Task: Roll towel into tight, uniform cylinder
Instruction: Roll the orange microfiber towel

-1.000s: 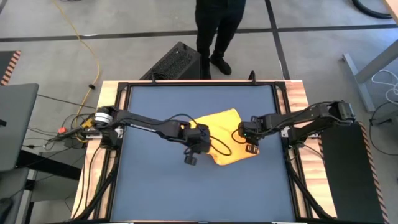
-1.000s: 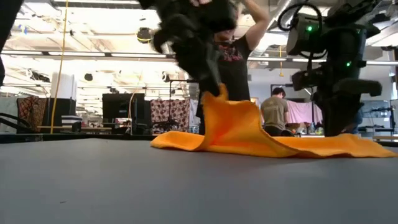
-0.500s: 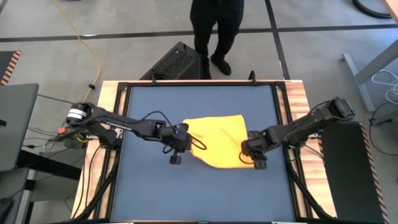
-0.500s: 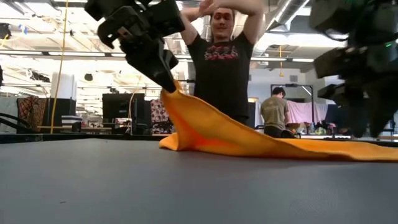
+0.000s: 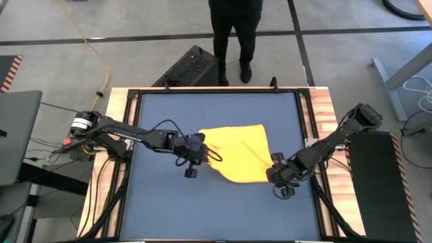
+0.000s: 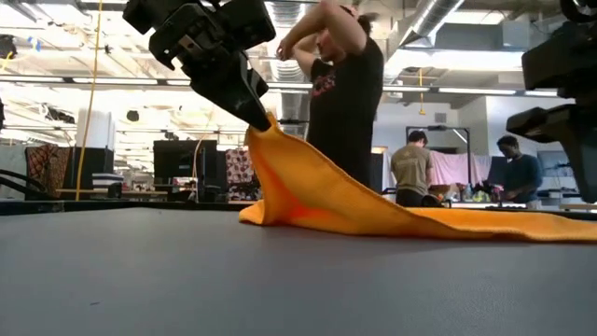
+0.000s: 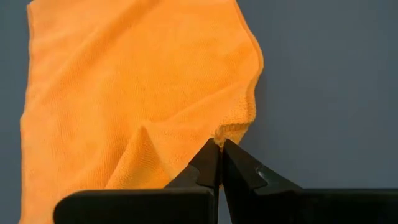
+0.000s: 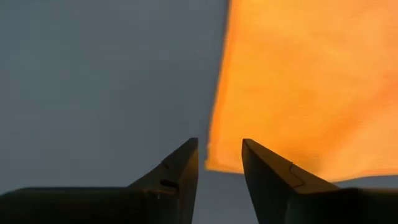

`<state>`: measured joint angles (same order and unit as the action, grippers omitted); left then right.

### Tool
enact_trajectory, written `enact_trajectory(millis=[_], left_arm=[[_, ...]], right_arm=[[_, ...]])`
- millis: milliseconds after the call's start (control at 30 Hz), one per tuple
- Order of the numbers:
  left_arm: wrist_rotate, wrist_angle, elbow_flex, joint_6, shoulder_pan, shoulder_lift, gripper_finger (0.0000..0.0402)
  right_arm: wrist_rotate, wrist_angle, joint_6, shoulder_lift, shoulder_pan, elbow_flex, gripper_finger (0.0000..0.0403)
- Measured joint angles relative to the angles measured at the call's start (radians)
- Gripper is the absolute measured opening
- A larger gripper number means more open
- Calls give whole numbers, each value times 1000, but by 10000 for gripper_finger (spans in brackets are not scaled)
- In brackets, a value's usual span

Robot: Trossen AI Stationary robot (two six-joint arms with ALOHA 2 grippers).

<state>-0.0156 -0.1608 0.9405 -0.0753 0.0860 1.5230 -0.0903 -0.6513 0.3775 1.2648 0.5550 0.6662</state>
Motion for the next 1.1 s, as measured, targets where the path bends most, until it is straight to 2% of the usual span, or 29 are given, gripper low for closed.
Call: enact_trajectory(millis=[233,400,767,867,1000,1100], left_arm=[[-1,-5,0,11,10,0,0],[-1,-5,0,11,21,0,0],[-2,-5,0,35,34,0,0],[-2,1,0,37,38,0,0],[-2,24,0,39,43,0,0],[-2,37,0,39,44,1,0]], right_arm=[[-8,18,35,0,0,-6,150],[-11,124,39,0,0,-85,150],[-77,236,68,-3,22,-214,145],[-104,243,71,-3,24,-222,113],[-114,251,67,-4,18,-217,28],[-107,222,55,-10,6,-187,17]])
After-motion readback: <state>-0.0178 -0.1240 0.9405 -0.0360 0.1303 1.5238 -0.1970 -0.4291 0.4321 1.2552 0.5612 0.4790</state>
